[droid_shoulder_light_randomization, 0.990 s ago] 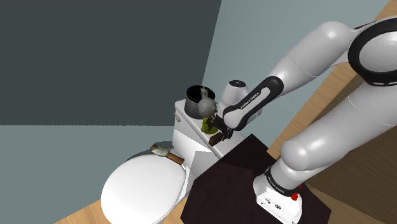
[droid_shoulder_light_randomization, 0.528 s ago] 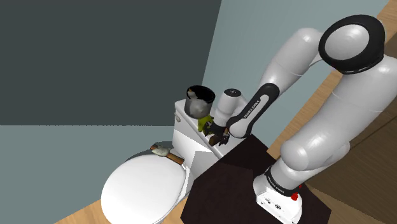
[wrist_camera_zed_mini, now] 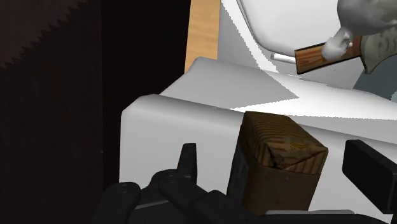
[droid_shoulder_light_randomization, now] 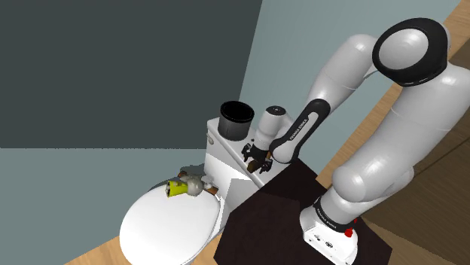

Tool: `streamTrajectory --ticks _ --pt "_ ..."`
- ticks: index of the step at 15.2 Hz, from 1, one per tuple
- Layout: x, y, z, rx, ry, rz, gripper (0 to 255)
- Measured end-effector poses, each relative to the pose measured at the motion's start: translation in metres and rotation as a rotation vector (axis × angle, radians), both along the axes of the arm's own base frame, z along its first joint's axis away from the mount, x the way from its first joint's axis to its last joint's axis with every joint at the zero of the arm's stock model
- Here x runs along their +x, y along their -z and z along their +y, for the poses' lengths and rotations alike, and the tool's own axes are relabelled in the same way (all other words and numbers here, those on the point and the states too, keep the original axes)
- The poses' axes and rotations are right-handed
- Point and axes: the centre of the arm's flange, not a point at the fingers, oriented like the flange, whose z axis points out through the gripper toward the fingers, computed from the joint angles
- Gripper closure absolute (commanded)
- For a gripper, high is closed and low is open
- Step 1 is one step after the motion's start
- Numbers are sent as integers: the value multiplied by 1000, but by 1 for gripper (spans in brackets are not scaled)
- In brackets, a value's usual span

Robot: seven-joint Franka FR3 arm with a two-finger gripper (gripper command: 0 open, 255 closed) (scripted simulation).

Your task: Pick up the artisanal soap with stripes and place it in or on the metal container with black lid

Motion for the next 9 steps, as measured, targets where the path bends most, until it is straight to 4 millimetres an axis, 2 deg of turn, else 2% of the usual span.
streamTrajectory --ticks 9 --pt "0 0 0 0 0 0 255"
